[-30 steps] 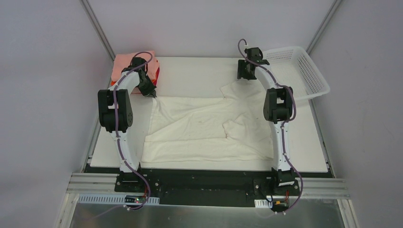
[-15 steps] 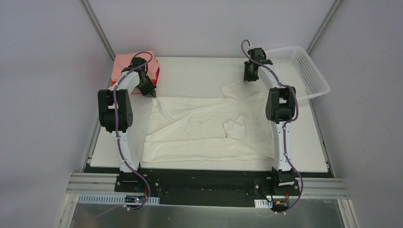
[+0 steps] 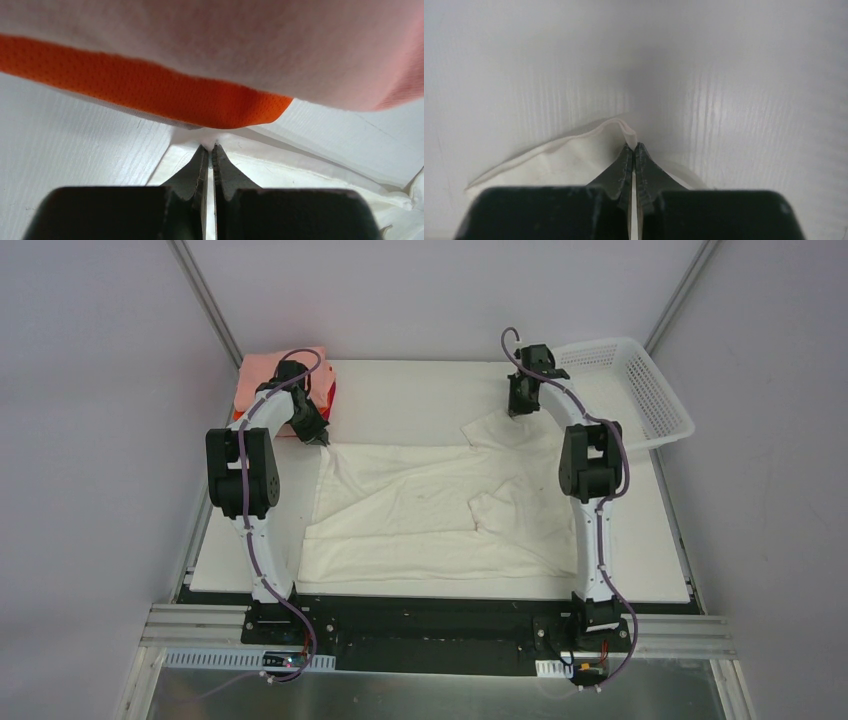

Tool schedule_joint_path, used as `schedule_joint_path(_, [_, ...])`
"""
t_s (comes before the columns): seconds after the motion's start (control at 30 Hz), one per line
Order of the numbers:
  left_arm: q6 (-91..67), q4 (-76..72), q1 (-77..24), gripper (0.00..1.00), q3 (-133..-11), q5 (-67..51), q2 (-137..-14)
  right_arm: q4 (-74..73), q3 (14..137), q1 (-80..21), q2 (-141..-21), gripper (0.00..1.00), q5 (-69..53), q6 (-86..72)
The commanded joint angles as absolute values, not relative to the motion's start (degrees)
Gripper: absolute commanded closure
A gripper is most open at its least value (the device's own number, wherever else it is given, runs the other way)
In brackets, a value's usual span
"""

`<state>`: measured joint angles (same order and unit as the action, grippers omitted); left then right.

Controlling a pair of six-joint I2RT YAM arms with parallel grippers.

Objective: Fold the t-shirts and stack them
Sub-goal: Grab the side of the flattened tshirt furthest away from the robot with both arms

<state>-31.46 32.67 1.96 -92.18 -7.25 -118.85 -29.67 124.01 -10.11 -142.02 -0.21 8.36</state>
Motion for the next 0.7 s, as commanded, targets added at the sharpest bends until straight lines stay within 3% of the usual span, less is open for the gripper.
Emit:
schedule_joint_path(0.0, [-30.34,33.80,2.50,1.00,-92.54,-8.60,-115.74,-24.31,116.43,-10.89,-130.71,1.00,-4.56,7.10])
schedule_joint_path(0.67, [-31.13,29.71,2.29,1.00,-75.42,-11.06,-98.10,-15.62,75.02,-10.82,-92.80,1.00,-9.05,4.27])
